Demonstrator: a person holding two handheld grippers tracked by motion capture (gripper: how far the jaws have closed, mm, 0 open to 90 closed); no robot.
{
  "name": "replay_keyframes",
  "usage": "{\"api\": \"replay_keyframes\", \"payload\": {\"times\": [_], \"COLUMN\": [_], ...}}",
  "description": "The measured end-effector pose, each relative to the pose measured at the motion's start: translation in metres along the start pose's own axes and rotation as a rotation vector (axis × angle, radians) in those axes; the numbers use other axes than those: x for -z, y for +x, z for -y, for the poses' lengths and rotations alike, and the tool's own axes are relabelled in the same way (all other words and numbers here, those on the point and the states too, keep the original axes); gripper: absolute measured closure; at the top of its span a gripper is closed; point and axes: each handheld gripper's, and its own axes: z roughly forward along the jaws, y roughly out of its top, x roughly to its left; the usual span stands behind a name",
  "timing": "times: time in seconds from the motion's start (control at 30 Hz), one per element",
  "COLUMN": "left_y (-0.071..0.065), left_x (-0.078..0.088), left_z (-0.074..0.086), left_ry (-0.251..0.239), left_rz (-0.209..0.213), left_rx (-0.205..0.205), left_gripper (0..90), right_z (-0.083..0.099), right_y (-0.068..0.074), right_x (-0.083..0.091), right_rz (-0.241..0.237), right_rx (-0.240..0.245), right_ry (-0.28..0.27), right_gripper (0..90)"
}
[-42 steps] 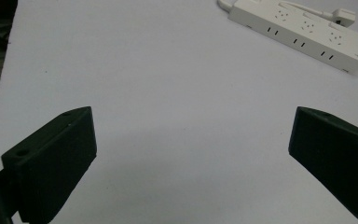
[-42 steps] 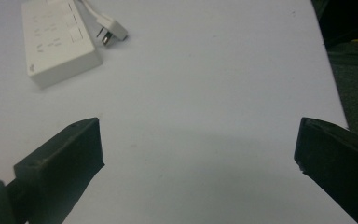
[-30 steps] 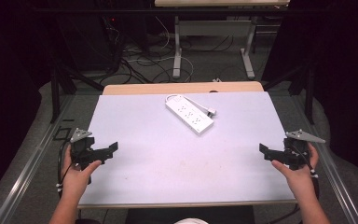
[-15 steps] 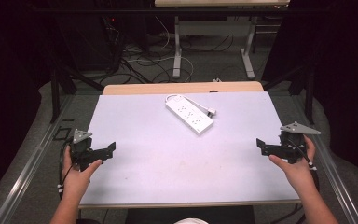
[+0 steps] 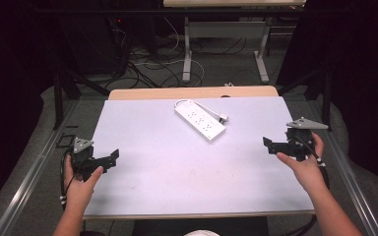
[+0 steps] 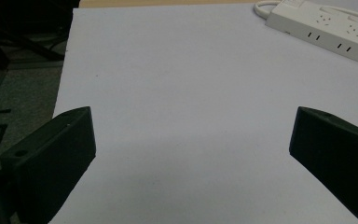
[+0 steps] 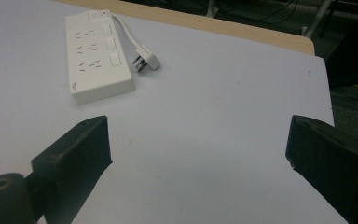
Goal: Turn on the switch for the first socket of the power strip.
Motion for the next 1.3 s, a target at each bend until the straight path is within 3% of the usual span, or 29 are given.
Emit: {"api": "replay_keyframes", "payload": {"times": [0.13, 0.2, 0.4, 0.7, 1.0, 1.3], "left_y": [0.002, 0.003, 0.002, 0.001, 0.001, -0.001], "left_x": [0.0, 0.0, 0.0, -0.003, -0.006, -0.007], "left_z": [0.002, 0.003, 0.004, 0.007, 0.009, 0.01], "left_ry": [-0.006, -0.014, -0.014, -0.003, -0.001, 0.005], "left_rz": [0.012, 0.019, -0.005, -0.039, -0.042, -0.037], "left_rx": [0.012, -0.008, -0.02, -0.025, -0.031, -0.039], "left_gripper": [0.1, 0.1, 0.1, 0.1, 0.1, 0.1], "right_z": [-0.011, -0.015, -0.026, -0.041, -0.054, -0.065], "right_y": [0.005, 0.006, 0.01, 0.016, 0.028, 0.036], "right_x": [-0.007, -0.009, -0.014, -0.031, -0.045, -0.062], "right_rz": [-0.014, -0.018, -0.023, -0.003, -0.003, 0.022], "right_rx": [0.012, 0.014, 0.024, 0.055, 0.091, 0.097], "right_ry": [0.004, 0.002, 0.014, 0.045, 0.061, 0.09], "right_gripper": [6.4, 6.4, 6.7, 6.7, 6.7, 6.8]}}
